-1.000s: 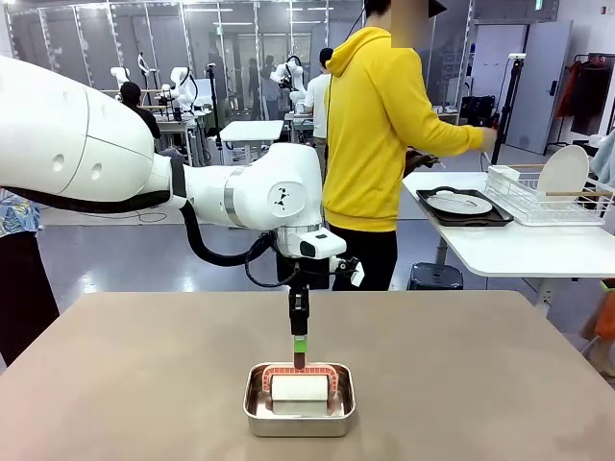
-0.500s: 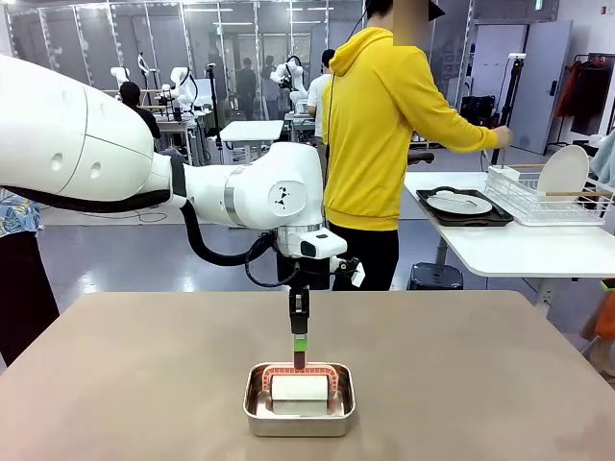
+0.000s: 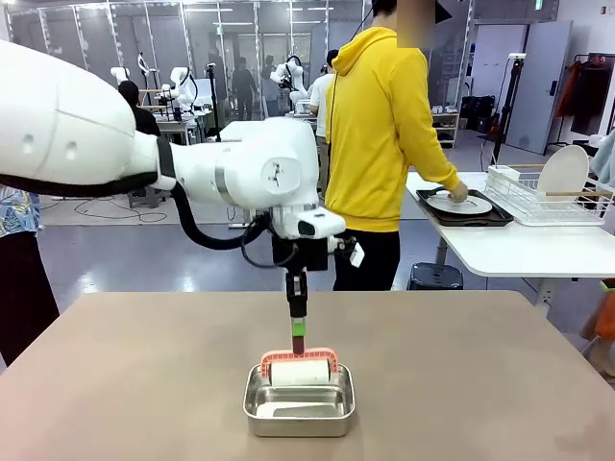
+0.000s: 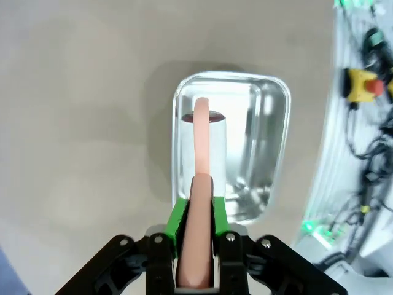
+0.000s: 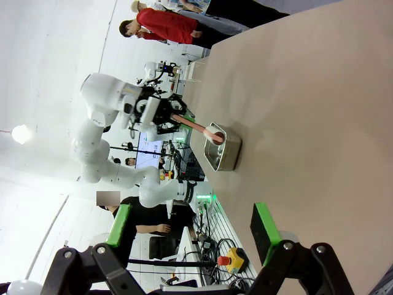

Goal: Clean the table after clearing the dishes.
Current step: When the right (or left) Handle tray is removed, use the right hand (or left hand) to clean the right (or left) side of the table with the Lint Roller.

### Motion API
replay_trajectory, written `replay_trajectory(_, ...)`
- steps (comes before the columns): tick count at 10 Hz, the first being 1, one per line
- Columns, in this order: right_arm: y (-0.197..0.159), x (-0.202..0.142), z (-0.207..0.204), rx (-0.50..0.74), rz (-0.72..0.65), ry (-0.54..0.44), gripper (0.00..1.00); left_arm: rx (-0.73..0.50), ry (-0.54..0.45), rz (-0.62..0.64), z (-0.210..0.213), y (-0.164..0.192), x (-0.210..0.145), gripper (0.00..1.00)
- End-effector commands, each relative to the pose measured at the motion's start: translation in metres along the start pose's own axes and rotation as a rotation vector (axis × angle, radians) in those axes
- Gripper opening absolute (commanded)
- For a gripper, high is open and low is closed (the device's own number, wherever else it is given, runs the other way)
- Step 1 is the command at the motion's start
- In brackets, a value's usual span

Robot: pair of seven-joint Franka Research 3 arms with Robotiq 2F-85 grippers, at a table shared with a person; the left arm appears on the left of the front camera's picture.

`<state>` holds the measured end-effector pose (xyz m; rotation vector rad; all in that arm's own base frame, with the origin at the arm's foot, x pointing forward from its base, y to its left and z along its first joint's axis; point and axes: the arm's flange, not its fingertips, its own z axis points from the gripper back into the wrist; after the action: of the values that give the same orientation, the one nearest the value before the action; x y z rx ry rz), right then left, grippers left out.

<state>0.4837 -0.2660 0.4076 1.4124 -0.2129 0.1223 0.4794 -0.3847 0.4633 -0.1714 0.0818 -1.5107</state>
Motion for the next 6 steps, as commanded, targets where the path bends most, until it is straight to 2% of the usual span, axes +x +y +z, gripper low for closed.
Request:
replay_trajectory(1, 0.004, -0.005, -0.004, -0.005, -0.003, 0.004, 0.96, -0.068, -0.044, 0.154, 0.044, -0.023, -0.017, 0.0)
replay_trajectory(2, 0.004, -0.005, -0.004, -0.005, -0.003, 0.004, 0.96, -0.103, -0.08, 0.242, 0.06, -0.025, -0.027, 0.0)
replay_trajectory(3, 0.004, -0.005, -0.004, -0.005, -0.003, 0.004, 0.96, -0.089, -0.115, 0.343, 0.074, -0.023, -0.04, 0.0)
replay_trajectory(4, 0.004, -0.005, -0.004, -0.005, -0.003, 0.004, 0.96, -0.047, -0.161, 0.525, 0.087, -0.021, -0.06, 0.0)
replay_trajectory(6, 0.004, -0.005, -0.004, -0.005, -0.003, 0.004, 0.96, -0.058, -0.294, 0.952, 0.096, -0.01, -0.097, 0.0)
